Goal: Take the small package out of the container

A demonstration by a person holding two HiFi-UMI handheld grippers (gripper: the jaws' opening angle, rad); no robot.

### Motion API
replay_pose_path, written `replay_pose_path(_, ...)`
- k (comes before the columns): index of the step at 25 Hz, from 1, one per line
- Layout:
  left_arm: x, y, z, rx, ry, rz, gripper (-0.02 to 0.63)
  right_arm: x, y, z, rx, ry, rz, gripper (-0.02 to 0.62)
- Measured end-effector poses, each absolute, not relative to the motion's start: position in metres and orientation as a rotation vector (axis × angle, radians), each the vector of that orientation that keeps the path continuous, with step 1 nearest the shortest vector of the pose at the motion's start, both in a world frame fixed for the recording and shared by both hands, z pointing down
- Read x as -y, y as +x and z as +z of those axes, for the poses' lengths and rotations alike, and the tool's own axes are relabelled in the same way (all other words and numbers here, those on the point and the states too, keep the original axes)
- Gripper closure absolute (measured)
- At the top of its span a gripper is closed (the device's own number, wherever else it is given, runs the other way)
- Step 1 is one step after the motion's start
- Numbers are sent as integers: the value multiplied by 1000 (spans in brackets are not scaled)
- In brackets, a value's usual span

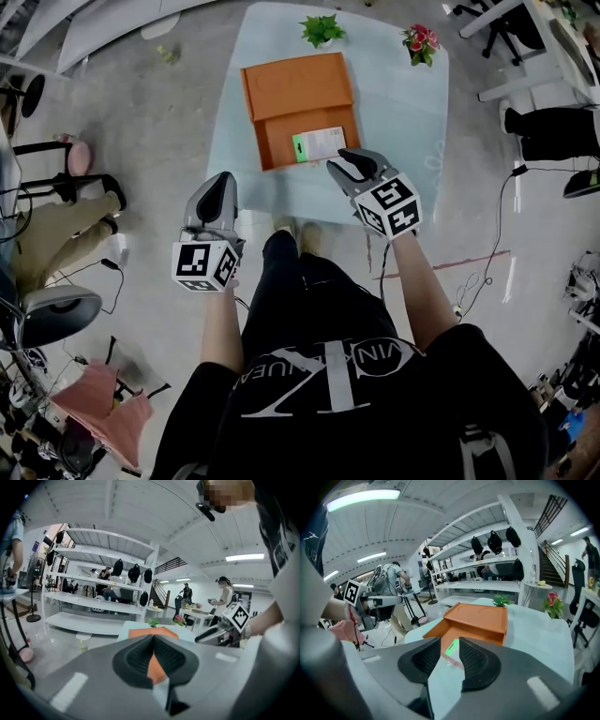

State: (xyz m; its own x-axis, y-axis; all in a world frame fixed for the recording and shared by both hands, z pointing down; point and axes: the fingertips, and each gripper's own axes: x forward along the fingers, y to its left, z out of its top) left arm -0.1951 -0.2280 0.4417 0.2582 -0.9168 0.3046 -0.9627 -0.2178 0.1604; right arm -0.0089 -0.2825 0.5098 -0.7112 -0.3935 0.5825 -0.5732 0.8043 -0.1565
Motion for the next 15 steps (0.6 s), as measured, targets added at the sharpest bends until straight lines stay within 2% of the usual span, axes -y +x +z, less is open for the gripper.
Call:
replay_pose_path(6, 272, -202, 450, 1654, 2265, 215, 606, 325, -33, 539, 2279, 506, 361, 444)
replay_pose_path(15, 306, -208, 472, 1580, 2262, 212, 606, 334, -53, 599, 2004, 142, 124, 362)
